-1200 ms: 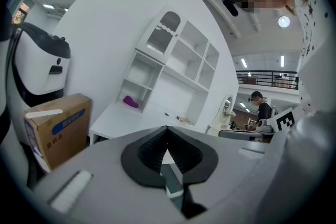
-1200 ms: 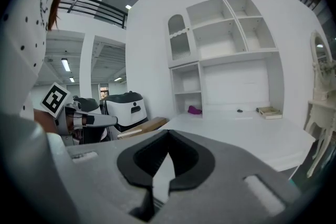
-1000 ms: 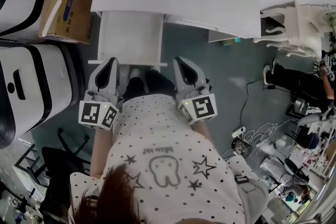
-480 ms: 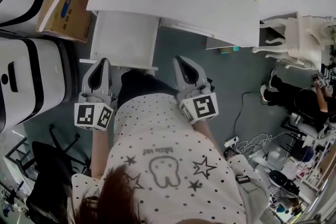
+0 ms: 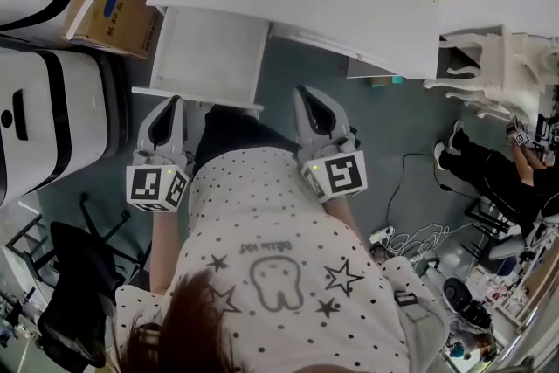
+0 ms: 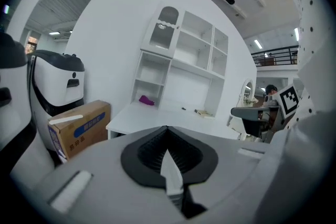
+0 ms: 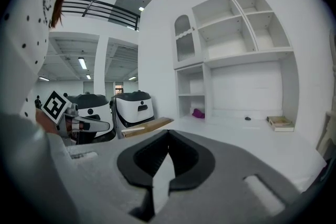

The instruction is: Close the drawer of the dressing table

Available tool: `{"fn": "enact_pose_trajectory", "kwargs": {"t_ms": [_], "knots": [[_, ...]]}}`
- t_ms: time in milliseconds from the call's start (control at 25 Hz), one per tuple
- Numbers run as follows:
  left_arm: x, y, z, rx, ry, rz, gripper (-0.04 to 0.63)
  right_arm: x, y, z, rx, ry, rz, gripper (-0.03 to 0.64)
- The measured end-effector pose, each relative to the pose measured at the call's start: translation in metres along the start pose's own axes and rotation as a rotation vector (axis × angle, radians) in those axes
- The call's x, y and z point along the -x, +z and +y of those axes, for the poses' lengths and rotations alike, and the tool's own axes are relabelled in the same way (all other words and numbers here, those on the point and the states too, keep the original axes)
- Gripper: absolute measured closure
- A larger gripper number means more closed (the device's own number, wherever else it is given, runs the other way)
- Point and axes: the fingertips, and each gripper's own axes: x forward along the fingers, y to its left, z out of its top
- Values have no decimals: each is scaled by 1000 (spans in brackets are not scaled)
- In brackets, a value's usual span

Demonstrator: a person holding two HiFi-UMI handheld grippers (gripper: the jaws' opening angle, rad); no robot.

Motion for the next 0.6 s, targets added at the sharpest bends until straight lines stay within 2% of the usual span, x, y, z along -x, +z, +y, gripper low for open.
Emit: {"fn": "enact_pose_trajectory", "kwargs": {"t_ms": [280,440,520,600], "knots": [[2,-52,17,5,34,132,600,1,-1,0,11,-1,8,621],[1,-98,28,42,54,236,600,1,-3,-1,20,7,15,621],[0,-120,34,53,62,288,564,0,-3,-1,26,13,15,621],[-1,-142,38,48,71,341,557,0,-2,-2,30,15,14,621]]}}
